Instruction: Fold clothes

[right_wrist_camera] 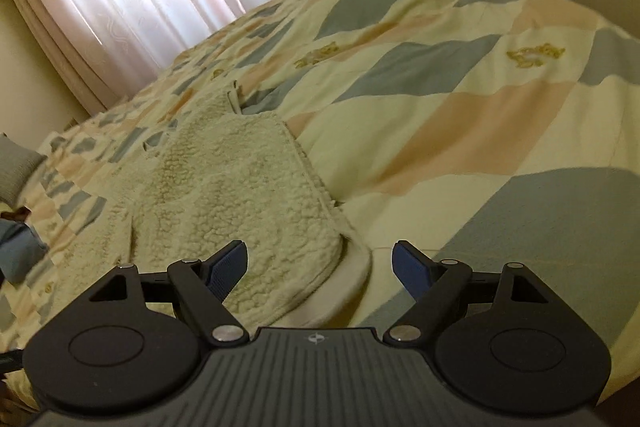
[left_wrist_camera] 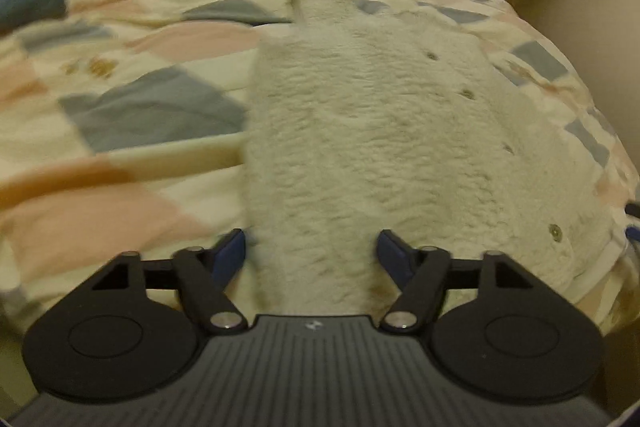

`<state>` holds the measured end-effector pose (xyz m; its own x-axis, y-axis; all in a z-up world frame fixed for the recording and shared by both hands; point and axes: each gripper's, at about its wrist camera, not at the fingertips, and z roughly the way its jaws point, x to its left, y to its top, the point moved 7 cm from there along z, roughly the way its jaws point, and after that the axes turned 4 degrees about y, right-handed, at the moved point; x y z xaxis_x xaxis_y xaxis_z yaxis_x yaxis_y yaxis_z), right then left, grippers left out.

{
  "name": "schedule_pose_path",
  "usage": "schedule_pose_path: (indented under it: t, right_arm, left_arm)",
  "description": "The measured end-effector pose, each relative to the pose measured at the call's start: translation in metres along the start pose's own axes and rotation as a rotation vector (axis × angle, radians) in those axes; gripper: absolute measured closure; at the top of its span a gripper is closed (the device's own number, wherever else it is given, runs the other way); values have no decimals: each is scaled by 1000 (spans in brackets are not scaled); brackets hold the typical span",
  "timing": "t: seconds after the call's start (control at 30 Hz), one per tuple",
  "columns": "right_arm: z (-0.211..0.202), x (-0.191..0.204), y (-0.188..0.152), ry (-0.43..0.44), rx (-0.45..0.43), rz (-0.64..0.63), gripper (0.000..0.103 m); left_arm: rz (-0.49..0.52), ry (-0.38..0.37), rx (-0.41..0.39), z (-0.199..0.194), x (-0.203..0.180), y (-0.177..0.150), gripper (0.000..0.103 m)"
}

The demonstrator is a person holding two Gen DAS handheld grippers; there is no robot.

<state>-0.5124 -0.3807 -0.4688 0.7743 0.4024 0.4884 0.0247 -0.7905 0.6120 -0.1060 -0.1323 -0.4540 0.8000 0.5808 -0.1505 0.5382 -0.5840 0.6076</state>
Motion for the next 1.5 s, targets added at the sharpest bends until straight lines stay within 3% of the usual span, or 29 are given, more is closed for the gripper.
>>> schedule_pose_path:
  t: [0.03, 0.07, 0.1, 0.17, 0.2, 0.27, 0.37, 0.43, 0.47, 0.53, 0.63, 0.7, 0.73, 0.77, 0.8, 0.87, 0.9, 1.03, 1.07, 1.1, 1.17, 1.23, 1.37, 1.43, 1.5]
  right_arm:
    - [6, 1, 0, 1, 3, 0, 22]
    - [12, 2, 0, -4, 12, -3, 23]
    - [21, 2, -1, -7, 32, 7, 31]
    - [36, 3, -5, -8, 74, 36, 59]
    - [40, 4, -8, -4, 94, 53, 88]
    - [38, 9, -10, 34, 84, 109, 90]
    - [-1, 32, -7, 182, -2, 185, 91]
    - [-26, 44, -12, 252, -45, 218, 91]
    - [-31, 42, -22, 231, -43, 216, 91]
    - [-36, 37, -44, 184, -27, 218, 91]
    - [-15, 13, -83, 108, 61, 282, 86]
    - [-13, 8, -92, 120, 62, 321, 76]
    - [-14, 8, -93, 131, 52, 331, 69]
    - [-17, 9, -90, 135, 40, 326, 62]
    - [-20, 10, -86, 137, 26, 315, 53]
    - [-22, 12, -80, 129, 9, 273, 48]
    - [-21, 11, -80, 128, 11, 268, 48]
    - [-12, 8, -83, 151, 31, 287, 47]
    - [-13, 8, -84, 155, 33, 292, 46]
    - [-14, 8, -85, 160, 34, 296, 48]
    - [-15, 8, -87, 168, 37, 305, 92]
    - [-17, 9, -89, 177, 41, 314, 91]
    - [-20, 9, -93, 195, 47, 333, 93]
    - [-21, 9, -95, 204, 50, 342, 93]
    - [-16, 1, -108, 187, 83, 388, 92]
  left_arm:
    - [3, 9, 2, 3, -4, -2, 65]
    - [6, 18, 3, 5, -9, -4, 83]
    - [6, 23, 5, 8, -12, -5, 96]
    - [-32, -14, 12, 7, -1, 4, 97]
    - [-49, -30, 13, 6, 4, 8, 97]
    - [-32, -31, -39, -14, 19, 31, 97]
    - [-14, -57, -169, -66, 34, 74, 97]
    - [42, -7, -285, -101, 40, 89, 103]
    - [67, 18, -337, -117, 43, 94, 103]
    - [70, 57, -334, -119, 58, 80, 103]
    - [-45, -1, -139, -71, 84, 30, 103]
    - [-107, -21, -48, -46, 93, -2, 101]
    - [-151, -60, -40, -43, 95, -8, 98]
    - [-194, -98, -35, -42, 96, -14, 87]
    - [-227, -129, -56, -44, 97, -13, 69]
    - [-256, -146, -76, -44, 97, -10, 43]
    - [-255, -137, -76, -41, 97, -8, 42]
    - [-253, -152, -3, -15, 89, -13, 43]
    - [-257, -164, 25, -7, 85, -15, 48]
    - [-252, -164, 38, -1, 82, -16, 61]
    - [-239, -163, 59, 8, 76, -16, 86]
    - [-209, -150, 24, -2, 76, -3, 92]
    - [-86, -138, -173, -68, 75, 23, 95]
    - [-77, -128, -167, -73, 78, 10, 95]
    - [-114, -110, -76, -52, 85, -18, 95]
